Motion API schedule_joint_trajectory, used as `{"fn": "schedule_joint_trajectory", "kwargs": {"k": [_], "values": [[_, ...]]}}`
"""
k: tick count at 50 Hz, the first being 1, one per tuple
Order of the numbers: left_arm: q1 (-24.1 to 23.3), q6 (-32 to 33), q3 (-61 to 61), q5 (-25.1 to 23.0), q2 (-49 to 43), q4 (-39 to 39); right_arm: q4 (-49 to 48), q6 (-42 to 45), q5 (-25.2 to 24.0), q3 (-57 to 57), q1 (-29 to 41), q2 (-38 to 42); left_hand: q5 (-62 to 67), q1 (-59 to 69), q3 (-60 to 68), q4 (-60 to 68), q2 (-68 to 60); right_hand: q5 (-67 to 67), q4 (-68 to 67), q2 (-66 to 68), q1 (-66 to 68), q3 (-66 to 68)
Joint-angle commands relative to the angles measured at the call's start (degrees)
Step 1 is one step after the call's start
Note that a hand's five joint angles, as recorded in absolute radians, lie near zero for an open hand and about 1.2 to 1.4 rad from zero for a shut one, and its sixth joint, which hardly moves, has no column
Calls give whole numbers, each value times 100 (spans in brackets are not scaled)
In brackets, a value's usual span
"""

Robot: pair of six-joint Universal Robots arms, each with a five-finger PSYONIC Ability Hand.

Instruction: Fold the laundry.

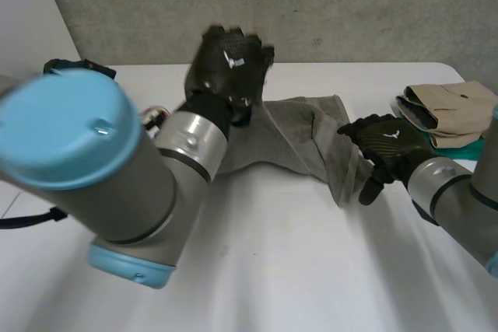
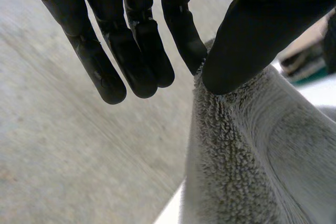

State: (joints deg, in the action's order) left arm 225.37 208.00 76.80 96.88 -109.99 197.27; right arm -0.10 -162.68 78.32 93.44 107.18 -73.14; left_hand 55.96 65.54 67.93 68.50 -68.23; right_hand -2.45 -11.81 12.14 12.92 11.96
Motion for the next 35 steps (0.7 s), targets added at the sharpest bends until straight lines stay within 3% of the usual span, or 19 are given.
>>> {"fn": "schedule_joint_trajectory", "kwargs": {"k": [1, 8, 10, 12, 13, 15, 19, 21, 26, 32, 35], "values": [[6, -532, 54, -11, 802, -22, 195, -1431, 61, -886, 759, 763, 1404, 1446, 1207, 1150, -1177, 245, 181, -214, -292, -196], [33, -848, 54, 7, 1436, -4, 247, -1820, 350, -1995, 883, 2101, 1404, 1446, 1207, 1150, -1177, 245, 181, -214, -292, -196], [59, -849, 54, 24, 1541, 4, 256, -1689, 657, -2408, 936, 2453, 1404, 1446, 1207, 1150, -1177, -1837, -1901, 1868, 1790, 1887], [85, -849, 54, 33, 1594, 4, 265, -1575, 930, -2602, 962, 2559, 1404, 1446, 1207, 1150, -1177, -5562, -5626, 5593, 5515, 5612], [94, -849, 54, 33, 1603, 4, 221, -1435, 1183, -2646, 919, 2542, 1404, 1446, 1207, 1150, -1177, -6743, -6807, 6774, 6696, 6792], [156, -831, 63, 33, 1630, -13, 151, -1276, 1335, -2603, 901, 2419, 1404, 1446, 1207, 1150, -1177, -6755, -6819, 6786, 6708, 6804], [559, -814, 133, 24, 1638, -66, 89, -487, 1230, -2296, 866, 1332, 1404, 1446, 1207, 1150, -1177, -6755, -6819, 6786, 6708, 6804], [883, -813, 291, 16, 1656, -144, 238, 313, 1020, -2102, 787, 637, 1404, 1446, 1207, 1150, -1177, -6755, -6819, 6786, 6708, 6804], [1473, -822, 713, -46, 1700, -312, 1001, 1973, 685, -2084, 444, 55, 1404, 1446, 1207, 1150, -1177, -6755, -6819, 6786, 6708, 6804], [1826, -831, 1495, -239, 1639, -373, 2162, 2486, 632, -2453, 426, -385, 1404, 1446, 1207, 1150, -1177, -6755, -6819, 6786, 6708, 6804], [1887, -831, 1837, -563, 1464, -338, 2698, 2469, 518, -2620, 382, -412, 1404, 1446, 1207, 1150, -1177, -6755, -6819, 6786, 6708, 6804]]}}
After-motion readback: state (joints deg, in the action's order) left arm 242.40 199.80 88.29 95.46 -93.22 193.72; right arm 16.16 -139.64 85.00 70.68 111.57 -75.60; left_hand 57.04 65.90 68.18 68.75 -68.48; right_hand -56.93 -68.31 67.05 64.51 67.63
